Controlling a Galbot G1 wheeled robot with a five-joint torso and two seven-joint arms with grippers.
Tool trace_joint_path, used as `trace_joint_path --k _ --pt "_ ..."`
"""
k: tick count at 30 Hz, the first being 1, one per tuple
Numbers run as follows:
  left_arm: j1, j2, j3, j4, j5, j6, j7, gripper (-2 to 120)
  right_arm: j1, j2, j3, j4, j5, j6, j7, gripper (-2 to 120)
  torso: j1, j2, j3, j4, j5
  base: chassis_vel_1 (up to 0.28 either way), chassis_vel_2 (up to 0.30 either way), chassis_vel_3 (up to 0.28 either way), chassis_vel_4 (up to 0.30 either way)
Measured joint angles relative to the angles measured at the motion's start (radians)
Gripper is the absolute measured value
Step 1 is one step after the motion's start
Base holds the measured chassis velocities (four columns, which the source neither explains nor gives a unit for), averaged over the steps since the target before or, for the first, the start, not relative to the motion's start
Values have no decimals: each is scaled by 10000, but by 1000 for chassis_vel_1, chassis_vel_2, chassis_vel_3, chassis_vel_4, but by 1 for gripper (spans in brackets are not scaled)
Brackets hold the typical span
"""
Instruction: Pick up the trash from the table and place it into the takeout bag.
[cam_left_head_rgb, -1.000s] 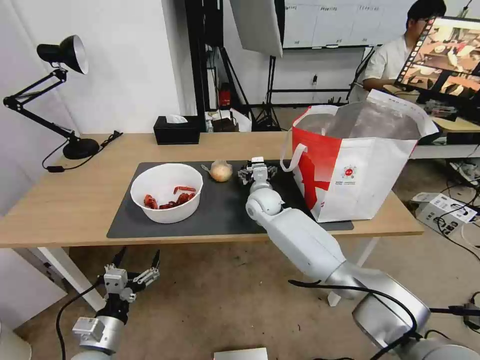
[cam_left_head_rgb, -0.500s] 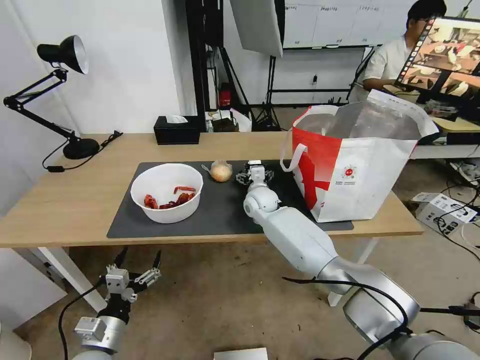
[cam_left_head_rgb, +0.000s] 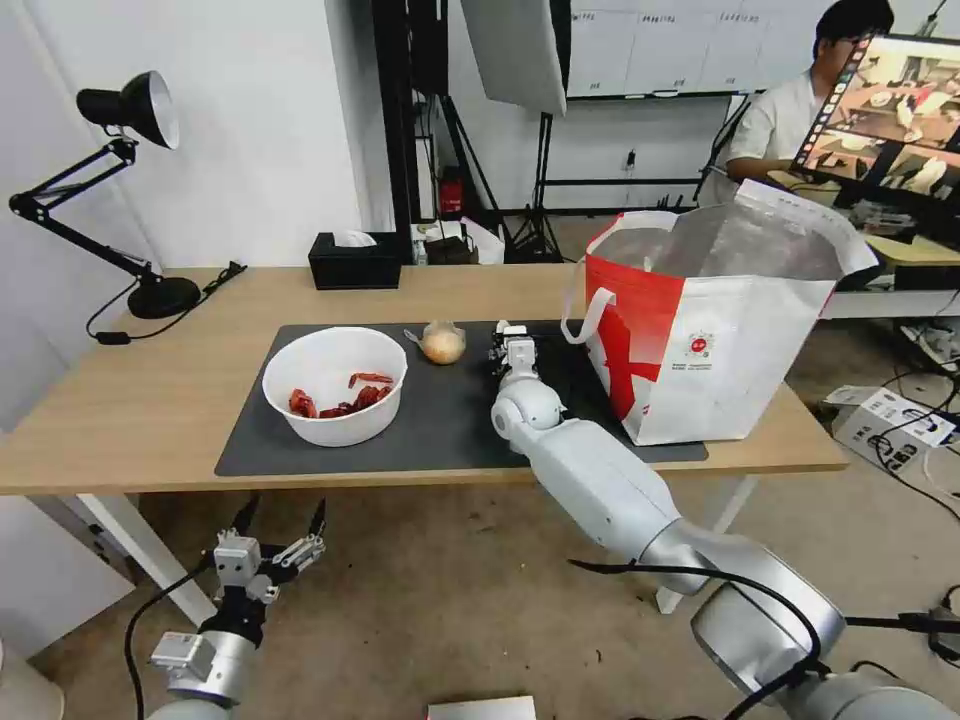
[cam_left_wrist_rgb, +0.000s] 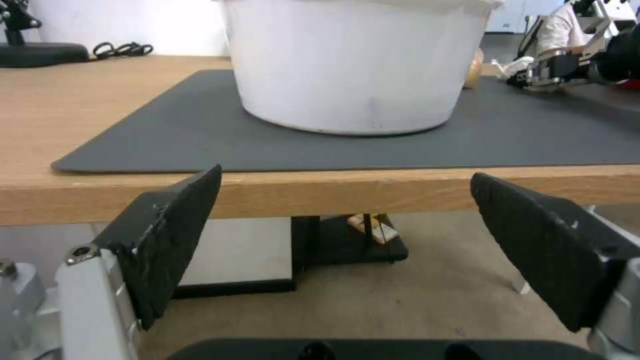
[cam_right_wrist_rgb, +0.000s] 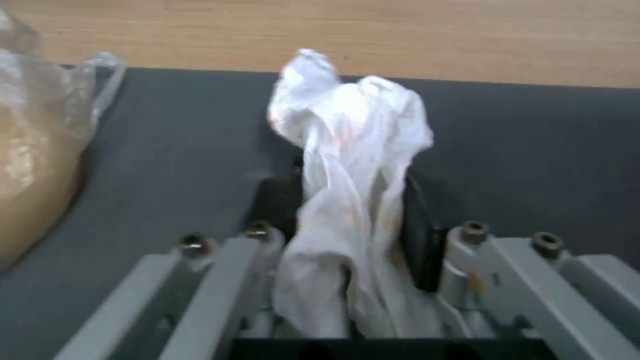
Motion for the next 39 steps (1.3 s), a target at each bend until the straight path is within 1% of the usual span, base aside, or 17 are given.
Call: trace_joint_path --k 2,3,6,7,8,10,13,14,17,18,21,22,25,26,30,33,39 --pt "12 0 3 -5 2 2 -2 100 -74 -51 -4 126 -120 325 -196 19 0 0 1 0 0 0 0 0 0" --pt "12 0 3 -5 2 2 -2 100 -74 -51 -4 126 -120 325 -196 19 0 0 1 0 0 0 0 0 0" --pt "37 -4 5 -27 5 3 -6 100 -234 -221 -33 492 -445 1103 -540 4 0 0 0 2 0 0 0 0 0" --pt "37 -4 5 -27 5 3 -6 100 -234 -221 -33 492 -445 1103 -540 4 0 0 0 2 0 0 0 0 0" --pt "41 -9 6 -45 6 3 -8 100 -325 -329 -42 729 -532 1344 -602 0 0 0 0 2 0 0 0 0 0" --pt "43 -14 10 -53 11 3 -8 100 -417 -441 -55 965 -587 1521 -635 0 0 0 0 2 0 0 0 0 0" --pt "47 -29 26 -82 41 3 -13 100 -881 -1074 -139 2364 -793 2025 -668 0 0 0 0 2 1 0 0 0 0" --pt "47 -29 26 -82 41 3 -13 100 -881 -1074 -139 2364 -793 2025 -668 0 0 0 0 2 1 0 0 0 0" --pt "43 -37 39 -132 44 4 -14 100 -1191 -1666 -166 3918 -865 2118 -388 0 0 0 0 0 1 0 0 0 0" --pt "43 -37 39 -132 44 4 -14 100 -1191 -1666 -166 3918 -865 2118 -388 0 0 0 0 0 1 0 0 0 0" --pt "48 -27 48 -151 46 5 -15 100 -1235 -2109 -11 5207 -909 2117 -18 0 0 0 0 2 1 0 0 0 0" --pt "48 -27 48 -151 46 5 -15 100 -1235 -2109 -11 5207 -909 2117 -18 0 0 0 0 2 1 0 0 0 0" --pt "62 -21 57 -169 45 5 -16 100 -1060 -2406 268 6194 -609 1964 636 0 0 0 -1 1 0 0 0 0 0" --pt "62 -21 57 -169 45 5 -16 100 -1060 -2406 268 6194 -609 1964 636 0 0 0 -1 1 0 0 0 0 0" --pt "35 -25 64 -201 -19 47 -31 100 -713 -2599 574 6702 -442 1310 1547 0 0 0 -1 2 1 0 0 0 0" --pt "14 6 93 -205 -36 62 -36 100 -175 -2891 845 6856 -119 123 2806 0 0 0 0 2 1 0 0 0 0" --pt "-96 55 216 -147 -50 64 -34 100 288 -3501 1242 6610 3 -463 3097 0 1 -2 0 2 1 0 0 0 0"
